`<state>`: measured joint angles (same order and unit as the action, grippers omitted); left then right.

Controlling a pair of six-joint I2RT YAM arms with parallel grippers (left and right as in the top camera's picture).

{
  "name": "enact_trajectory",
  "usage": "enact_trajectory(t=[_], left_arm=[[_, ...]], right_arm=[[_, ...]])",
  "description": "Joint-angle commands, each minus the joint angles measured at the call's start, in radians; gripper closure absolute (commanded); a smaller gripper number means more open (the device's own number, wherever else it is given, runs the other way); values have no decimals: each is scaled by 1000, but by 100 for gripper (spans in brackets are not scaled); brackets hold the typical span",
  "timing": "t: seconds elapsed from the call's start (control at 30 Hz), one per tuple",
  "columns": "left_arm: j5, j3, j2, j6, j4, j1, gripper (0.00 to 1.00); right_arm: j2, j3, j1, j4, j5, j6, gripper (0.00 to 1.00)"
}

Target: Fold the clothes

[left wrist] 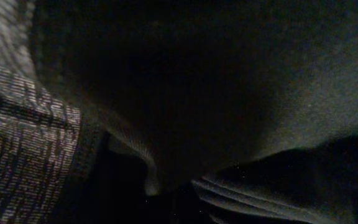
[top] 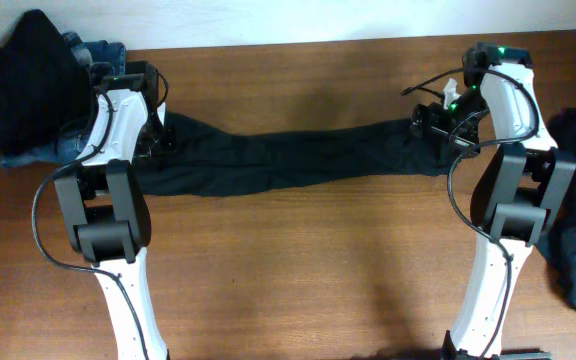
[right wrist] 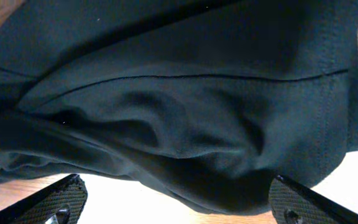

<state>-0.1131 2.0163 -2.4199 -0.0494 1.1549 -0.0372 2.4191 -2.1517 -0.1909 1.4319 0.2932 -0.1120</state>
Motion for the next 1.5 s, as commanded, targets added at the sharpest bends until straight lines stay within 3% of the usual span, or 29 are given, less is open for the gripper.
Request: enact_trajectory(t=[0.0,0.33,0.67,0.83,1.07,1.23,1.47], left_arm=[[-45,-19,-68,-10,8,-20,99],[-45,-19,-68,-10,6,-20,99],[-44,-19,-68,-10,5,-20,99],[-45,-19,-68,-10,5,-20,99],[-45,-19,-68,-9,5,-20,99],[-45,-19,-68,-8,4,-20,99],[-44,-19,-68,-8,5,-20,99]], right_arm=[[9,21,-6,-3,10,-54,1],[9,146,-8,-20,-71,-86,1],[9,154,-8,-8,-93,-88,1],[9,154,-38,16,-229,-109,1],[9,154,-100,-21,-221,-79,1],[9,154,-99,29,-20,-18,1],[9,155,-88,57,15,-20,1]])
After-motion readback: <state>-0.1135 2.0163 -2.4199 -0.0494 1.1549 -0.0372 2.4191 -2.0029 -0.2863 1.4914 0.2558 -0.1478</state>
